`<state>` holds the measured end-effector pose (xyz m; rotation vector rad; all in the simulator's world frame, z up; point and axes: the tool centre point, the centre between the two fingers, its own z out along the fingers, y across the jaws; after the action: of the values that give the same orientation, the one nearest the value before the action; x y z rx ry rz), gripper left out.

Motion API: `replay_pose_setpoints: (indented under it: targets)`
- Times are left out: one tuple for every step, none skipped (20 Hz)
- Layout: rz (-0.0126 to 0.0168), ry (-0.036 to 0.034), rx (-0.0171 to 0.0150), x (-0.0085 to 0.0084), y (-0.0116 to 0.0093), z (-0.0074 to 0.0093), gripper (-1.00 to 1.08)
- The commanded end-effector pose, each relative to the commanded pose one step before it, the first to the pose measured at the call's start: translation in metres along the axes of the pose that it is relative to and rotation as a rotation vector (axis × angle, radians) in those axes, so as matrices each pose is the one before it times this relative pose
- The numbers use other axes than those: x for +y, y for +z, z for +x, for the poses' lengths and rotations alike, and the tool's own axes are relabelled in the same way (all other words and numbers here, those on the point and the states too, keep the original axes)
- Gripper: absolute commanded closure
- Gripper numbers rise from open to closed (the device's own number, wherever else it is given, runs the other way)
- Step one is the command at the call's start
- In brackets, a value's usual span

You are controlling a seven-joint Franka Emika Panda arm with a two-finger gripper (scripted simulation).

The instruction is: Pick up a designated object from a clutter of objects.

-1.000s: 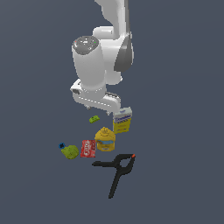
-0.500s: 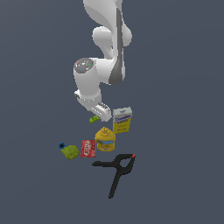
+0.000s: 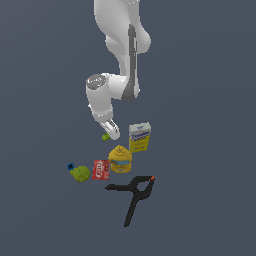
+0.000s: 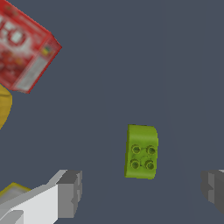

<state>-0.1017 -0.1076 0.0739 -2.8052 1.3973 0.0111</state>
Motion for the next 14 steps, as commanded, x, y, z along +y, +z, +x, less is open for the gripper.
replay_pose_setpoints:
  targets:
    - [-0.00129, 0.03644, 0.00542, 0.00666, 0.00604, -0.00103, -0.92]
    - [-0.0006, 0.00982, 0.00132, 0.00193, 0.00167, -0.00027, -0.92]
    - [-0.00051, 0.00802, 0.0011, 0.00158, 0.00136, -0.00021, -0.92]
    - [-0.0004, 0.00626, 0.00087, 0.00125, 0.00105, -0.00016, -0.92]
    - [-0.00029, 0.00445, 0.00063, 0.00089, 0.00075, -0.00011, -0.92]
    - [-0.00018, 0.00269, 0.00038, 0.00054, 0.00045, -0.00006, -0.92]
    - [-0.00006, 0.00084, 0.00012, 0.00016, 0.00015, -0.00004, -0.92]
    - [-0.00024, -0.00536, -0.0013, -0.0008, -0.00068, 0.00004, -0.92]
    - [0.0, 0.0, 0.0, 0.00001, 0.00024, -0.00002, -0.92]
    - [0.0, 0.0, 0.0, 0.00002, 0.00072, -0.00007, -0.92]
    - [-0.00008, 0.00048, 0.00003, 0.00018, 0.00122, 0.00003, -0.92]
    - [0.0, 0.0, 0.0, 0.00002, 0.00169, -0.00013, -0.92]
    - [-0.00006, 0.00048, 0.00006, 0.00017, 0.00216, -0.00001, -0.92]
    - [0.0, 0.0, 0.0, 0.0, 0.00264, -0.00016, -0.92]
